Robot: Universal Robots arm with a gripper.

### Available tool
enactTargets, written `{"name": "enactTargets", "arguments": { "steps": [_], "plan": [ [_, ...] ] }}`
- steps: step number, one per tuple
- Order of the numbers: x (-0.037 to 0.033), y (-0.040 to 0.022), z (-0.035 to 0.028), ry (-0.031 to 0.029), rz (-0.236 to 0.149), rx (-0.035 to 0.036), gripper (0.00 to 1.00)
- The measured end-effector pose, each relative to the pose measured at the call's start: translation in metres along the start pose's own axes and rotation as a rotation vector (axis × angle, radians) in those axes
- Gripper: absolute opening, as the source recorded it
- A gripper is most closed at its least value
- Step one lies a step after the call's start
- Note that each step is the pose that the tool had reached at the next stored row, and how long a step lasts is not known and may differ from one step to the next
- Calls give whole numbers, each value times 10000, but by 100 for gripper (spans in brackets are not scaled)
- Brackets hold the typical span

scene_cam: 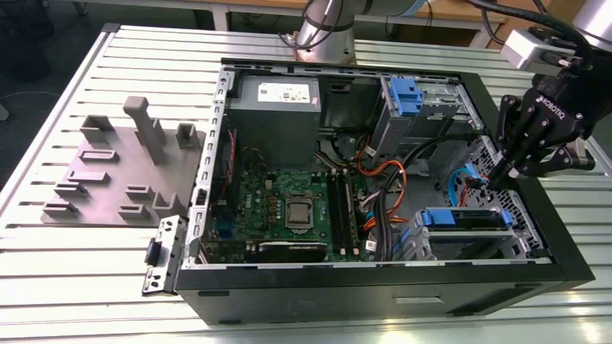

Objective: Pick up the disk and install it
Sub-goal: 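Insert the first disk wire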

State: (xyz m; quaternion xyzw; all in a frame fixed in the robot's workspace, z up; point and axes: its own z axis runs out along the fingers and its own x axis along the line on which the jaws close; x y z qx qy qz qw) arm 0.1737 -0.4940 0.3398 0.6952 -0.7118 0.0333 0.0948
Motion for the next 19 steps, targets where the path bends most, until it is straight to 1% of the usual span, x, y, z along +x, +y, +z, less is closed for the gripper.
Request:
{"name": "enactTargets", "arguments": {
  "steps": [5, 9, 13, 19],
  "plan": [
    [0, 6, -1, -1, -2, 1, 16],
    [1, 47, 2, -1, -3, 31, 16],
    [5, 104, 7, -2, -1, 86, 16],
    [5, 117, 9, -2, 0, 95, 16]
  ]
}}
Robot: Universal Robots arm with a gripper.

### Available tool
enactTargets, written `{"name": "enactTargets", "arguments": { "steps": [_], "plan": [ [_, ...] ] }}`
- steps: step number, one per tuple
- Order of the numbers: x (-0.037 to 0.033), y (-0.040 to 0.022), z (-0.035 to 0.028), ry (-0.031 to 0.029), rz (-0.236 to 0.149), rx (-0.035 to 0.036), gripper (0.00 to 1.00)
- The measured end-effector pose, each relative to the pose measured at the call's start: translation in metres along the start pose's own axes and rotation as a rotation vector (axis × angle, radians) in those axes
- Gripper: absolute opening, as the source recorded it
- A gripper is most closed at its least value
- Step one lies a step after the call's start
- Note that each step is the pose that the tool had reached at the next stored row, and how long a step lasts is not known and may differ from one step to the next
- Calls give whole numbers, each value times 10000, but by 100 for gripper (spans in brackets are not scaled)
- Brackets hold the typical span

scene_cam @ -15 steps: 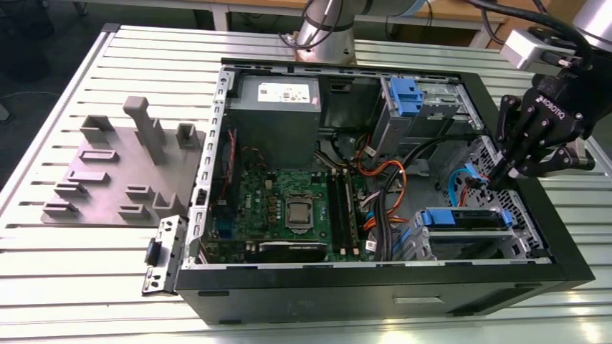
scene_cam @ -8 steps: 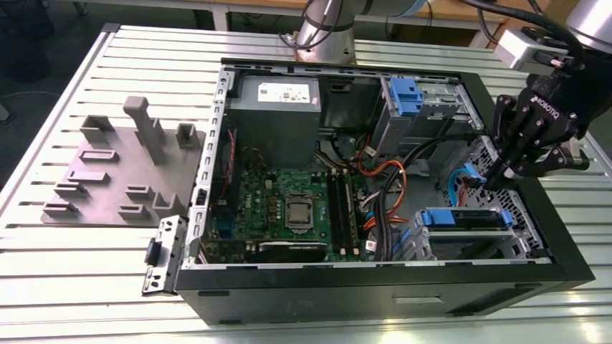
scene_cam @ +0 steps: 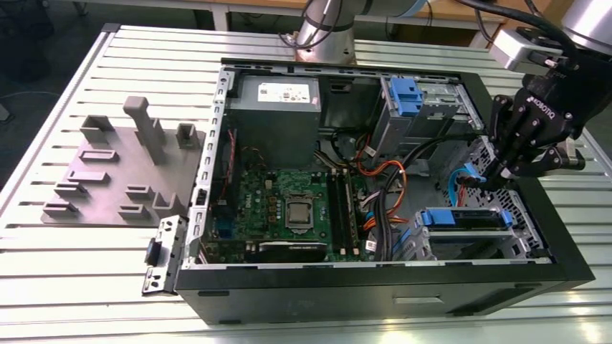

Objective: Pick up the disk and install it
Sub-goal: 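Insert the first disk wire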

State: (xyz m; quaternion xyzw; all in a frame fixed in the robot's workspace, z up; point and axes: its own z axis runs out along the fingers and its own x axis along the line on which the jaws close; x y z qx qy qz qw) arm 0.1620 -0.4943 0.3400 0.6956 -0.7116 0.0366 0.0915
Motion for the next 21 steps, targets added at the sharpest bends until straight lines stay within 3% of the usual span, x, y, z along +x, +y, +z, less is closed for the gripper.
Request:
{"name": "enactTargets", "arguments": {
  "steps": [7, 9, 16, 21],
  "plan": [
    [0, 6, 1, -1, 3, 6, 16],
    [3, 19, 2, -1, 2, 42, 16],
    [44, 59, 13, -5, -17, 354, 16],
    [75, 92, 21, -4, -68, 521, 16]
  ]
}}
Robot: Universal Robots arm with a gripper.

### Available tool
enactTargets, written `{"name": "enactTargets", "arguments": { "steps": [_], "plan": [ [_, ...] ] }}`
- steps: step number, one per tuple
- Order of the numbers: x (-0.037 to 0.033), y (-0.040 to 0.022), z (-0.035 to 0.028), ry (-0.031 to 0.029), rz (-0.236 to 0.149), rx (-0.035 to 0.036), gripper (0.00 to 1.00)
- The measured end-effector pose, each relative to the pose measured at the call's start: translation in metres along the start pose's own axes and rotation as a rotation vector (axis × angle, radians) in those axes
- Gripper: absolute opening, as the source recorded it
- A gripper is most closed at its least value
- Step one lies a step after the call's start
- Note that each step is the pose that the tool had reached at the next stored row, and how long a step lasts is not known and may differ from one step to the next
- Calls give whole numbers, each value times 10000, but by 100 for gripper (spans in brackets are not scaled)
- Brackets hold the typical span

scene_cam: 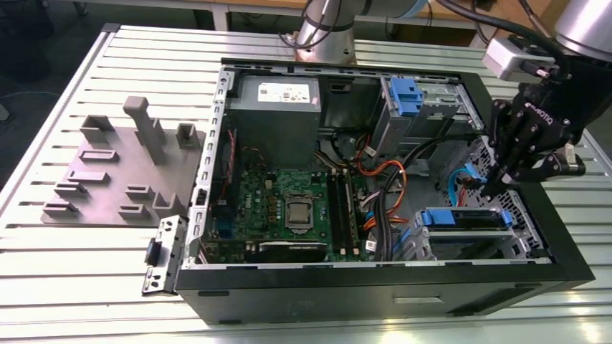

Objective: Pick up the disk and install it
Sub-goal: 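Insert the first disk wire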

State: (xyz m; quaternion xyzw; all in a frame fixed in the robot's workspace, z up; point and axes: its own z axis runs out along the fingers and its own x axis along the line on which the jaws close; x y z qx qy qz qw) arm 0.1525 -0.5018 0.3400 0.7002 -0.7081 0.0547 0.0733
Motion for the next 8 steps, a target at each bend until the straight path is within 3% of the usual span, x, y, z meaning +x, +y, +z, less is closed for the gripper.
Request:
{"name": "enactTargets", "arguments": {
  "steps": [8],
  "plan": [
    [52, 62, 17, -1, -29, 166, 16]
  ]
}}
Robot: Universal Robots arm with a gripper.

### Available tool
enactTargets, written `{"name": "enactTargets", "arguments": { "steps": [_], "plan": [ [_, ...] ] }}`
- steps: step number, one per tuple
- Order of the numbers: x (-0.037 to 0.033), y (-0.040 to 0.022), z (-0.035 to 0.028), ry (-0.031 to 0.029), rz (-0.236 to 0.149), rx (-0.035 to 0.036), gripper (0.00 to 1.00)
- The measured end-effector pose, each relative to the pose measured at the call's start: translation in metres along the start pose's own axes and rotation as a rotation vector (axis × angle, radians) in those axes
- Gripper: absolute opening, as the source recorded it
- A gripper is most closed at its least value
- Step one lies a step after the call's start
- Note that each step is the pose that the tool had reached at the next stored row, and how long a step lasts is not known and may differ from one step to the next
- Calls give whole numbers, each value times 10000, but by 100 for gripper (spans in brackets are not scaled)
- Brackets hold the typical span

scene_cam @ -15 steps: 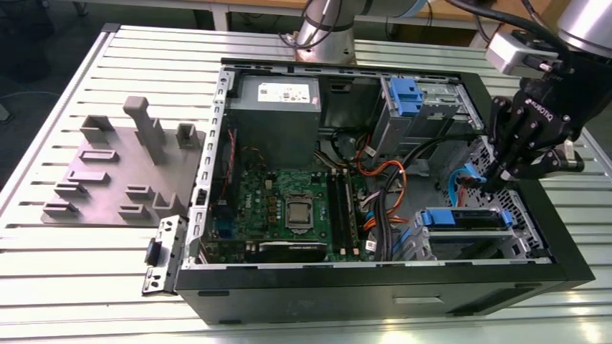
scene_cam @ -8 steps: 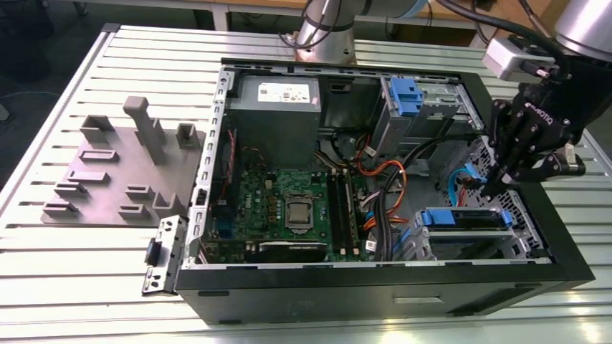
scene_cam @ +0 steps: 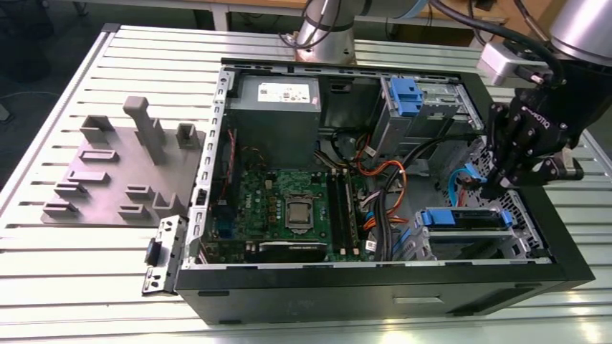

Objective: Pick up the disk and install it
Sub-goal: 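Insert the first disk wire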

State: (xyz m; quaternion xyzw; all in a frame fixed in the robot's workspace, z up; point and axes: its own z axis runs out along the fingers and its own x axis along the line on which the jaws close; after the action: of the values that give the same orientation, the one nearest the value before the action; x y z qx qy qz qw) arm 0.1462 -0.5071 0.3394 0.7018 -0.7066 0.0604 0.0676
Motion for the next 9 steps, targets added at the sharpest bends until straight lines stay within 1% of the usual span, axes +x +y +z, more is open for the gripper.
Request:
{"name": "enactTargets", "arguments": {
  "steps": [5, 9],
  "plan": [
    [52, 33, 17, -1, -16, 143, 16],
    [72, 77, 27, -4, -30, 251, 16]
  ]
}}
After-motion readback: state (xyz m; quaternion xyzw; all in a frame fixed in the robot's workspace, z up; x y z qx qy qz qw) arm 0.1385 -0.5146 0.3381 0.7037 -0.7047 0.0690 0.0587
